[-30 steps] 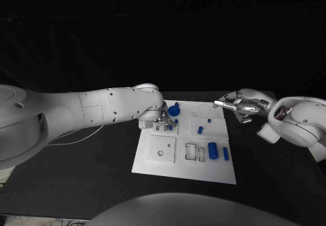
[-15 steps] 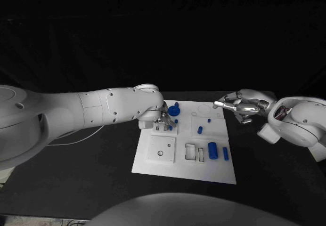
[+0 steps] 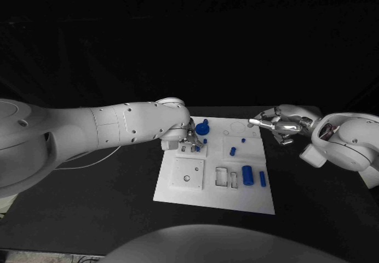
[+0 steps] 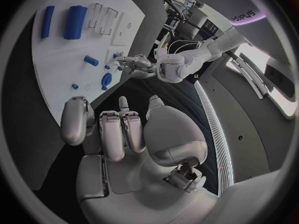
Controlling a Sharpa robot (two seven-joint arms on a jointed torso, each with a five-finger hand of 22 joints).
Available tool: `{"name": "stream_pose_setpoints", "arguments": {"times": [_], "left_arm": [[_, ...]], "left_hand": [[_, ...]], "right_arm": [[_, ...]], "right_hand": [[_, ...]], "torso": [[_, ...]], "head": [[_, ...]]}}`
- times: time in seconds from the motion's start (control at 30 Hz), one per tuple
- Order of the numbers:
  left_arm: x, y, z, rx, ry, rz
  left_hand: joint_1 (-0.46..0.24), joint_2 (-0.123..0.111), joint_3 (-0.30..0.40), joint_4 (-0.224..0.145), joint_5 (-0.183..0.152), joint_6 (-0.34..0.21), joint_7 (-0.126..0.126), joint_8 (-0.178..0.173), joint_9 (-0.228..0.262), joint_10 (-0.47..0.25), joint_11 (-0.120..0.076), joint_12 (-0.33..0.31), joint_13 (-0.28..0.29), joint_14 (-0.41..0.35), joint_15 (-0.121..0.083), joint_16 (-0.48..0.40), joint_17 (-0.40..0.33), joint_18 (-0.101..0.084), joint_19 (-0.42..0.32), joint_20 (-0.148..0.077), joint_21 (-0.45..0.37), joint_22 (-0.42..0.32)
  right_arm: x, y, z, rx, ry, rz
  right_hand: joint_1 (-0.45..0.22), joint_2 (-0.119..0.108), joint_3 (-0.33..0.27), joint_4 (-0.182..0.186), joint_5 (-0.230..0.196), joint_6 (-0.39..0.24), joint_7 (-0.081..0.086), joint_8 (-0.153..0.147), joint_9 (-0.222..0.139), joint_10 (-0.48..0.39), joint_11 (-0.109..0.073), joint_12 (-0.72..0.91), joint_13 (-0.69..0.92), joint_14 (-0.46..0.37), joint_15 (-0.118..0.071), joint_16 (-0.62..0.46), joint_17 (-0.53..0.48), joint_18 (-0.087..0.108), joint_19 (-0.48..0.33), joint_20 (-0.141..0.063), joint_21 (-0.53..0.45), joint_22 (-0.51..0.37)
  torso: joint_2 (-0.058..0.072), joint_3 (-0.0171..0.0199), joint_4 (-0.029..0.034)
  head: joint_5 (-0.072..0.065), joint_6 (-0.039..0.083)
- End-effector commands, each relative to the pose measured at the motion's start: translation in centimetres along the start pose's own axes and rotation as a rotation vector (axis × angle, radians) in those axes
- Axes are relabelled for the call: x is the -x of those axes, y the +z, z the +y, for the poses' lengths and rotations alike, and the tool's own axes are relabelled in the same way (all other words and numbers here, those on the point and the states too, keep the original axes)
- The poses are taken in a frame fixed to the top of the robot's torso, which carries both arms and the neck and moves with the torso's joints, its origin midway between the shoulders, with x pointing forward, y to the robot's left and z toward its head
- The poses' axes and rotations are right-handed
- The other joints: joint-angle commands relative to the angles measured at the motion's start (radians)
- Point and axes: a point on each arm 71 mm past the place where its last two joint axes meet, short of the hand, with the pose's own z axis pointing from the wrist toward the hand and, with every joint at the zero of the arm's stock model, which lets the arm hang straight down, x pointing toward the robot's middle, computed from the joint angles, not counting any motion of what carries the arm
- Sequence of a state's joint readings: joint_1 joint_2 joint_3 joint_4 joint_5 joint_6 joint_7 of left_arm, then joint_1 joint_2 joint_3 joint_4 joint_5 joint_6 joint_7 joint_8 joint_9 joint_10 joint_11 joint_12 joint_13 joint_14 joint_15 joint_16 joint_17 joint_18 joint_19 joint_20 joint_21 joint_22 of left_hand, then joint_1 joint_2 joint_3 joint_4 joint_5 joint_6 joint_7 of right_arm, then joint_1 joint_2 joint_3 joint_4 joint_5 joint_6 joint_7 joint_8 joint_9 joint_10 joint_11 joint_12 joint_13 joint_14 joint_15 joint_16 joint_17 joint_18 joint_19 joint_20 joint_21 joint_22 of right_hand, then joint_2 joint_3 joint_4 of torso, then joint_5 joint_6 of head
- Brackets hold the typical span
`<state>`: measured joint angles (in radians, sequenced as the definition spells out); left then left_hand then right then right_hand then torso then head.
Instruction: Assemble the parts on the task board
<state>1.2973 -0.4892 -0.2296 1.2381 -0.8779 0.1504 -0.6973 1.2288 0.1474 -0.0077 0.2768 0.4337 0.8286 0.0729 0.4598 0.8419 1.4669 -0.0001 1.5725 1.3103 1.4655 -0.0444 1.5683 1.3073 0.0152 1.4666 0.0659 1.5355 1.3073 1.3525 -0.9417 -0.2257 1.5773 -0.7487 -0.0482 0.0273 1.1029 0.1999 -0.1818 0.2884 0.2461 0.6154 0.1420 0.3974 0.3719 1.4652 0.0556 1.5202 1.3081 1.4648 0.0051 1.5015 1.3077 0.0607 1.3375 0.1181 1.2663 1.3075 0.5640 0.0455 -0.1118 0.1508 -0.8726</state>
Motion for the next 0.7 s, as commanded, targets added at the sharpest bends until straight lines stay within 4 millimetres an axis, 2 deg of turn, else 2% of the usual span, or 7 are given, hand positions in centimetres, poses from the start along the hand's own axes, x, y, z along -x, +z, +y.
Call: {"name": "stream_pose_setpoints", "arguments": {"times": [0.03, 0.2, 0.7], "left_arm": [[-0.01, -0.03, 0.19, 0.034, -0.006, -0.001], [0.05, 0.04, 0.17, 0.021, -0.013, -0.009], [-0.07, 0.26, 0.37, 0.007, -0.034, -0.023]], "left_hand": [[0.011, -0.004, 0.015, -0.002, 0.016, -0.003, 0.000, -0.006, 0.007, 0.104, 0.006, -0.002, 0.261, 0.105, 0.004, 0.002, 0.263, 0.006, 0.035, 0.006, -0.004, 0.194], [0.025, -0.015, 0.060, -0.008, 0.047, -0.002, -0.001, -0.015, 0.025, 0.104, 0.006, -0.002, 0.261, 0.105, 0.004, 0.002, 0.263, 0.006, 0.033, 0.006, -0.005, 0.194], [0.046, -0.050, 0.160, -0.025, 0.045, 0.005, -0.002, -0.025, 0.066, 0.104, 0.004, -0.002, 0.261, 0.105, 0.003, 0.002, 0.263, 0.006, 0.035, 0.006, -0.005, 0.198]], "right_arm": [[-0.22, 0.03, -0.05, -0.007, -0.001, 0.025], [-0.27, 0.08, -0.09, -0.010, -0.001, 0.030], [-0.28, 0.02, -0.16, -0.015, -0.001, 0.032]], "right_hand": [[0.007, 0.003, -0.008, 0.000, 0.006, 0.002, 0.003, -0.004, -0.001, 0.014, 0.006, -0.003, 0.195, 0.014, 0.004, -0.003, 0.155, 0.016, -0.009, 0.001, -0.006, 0.162], [0.010, 0.004, -0.007, -0.001, 0.008, 0.004, 0.004, -0.004, -0.002, 0.013, 0.006, -0.004, 0.194, 0.013, 0.004, -0.004, 0.154, 0.016, -0.011, 0.002, -0.008, 0.162], [0.015, 0.005, -0.007, -0.002, 0.010, 0.008, 0.004, -0.004, -0.002, 0.011, 0.007, -0.005, 0.193, 0.012, 0.005, -0.005, 0.153, 0.017, -0.013, 0.002, -0.010, 0.161]], "torso": [[0.001, 0.0003, 0.0001], [0.001, 0.0005, -0.0004], [0.000, 0.0009, 0.0012]], "head": [[0.000, 0.000], [0.002, 0.000], [-0.001, 0.000]]}}
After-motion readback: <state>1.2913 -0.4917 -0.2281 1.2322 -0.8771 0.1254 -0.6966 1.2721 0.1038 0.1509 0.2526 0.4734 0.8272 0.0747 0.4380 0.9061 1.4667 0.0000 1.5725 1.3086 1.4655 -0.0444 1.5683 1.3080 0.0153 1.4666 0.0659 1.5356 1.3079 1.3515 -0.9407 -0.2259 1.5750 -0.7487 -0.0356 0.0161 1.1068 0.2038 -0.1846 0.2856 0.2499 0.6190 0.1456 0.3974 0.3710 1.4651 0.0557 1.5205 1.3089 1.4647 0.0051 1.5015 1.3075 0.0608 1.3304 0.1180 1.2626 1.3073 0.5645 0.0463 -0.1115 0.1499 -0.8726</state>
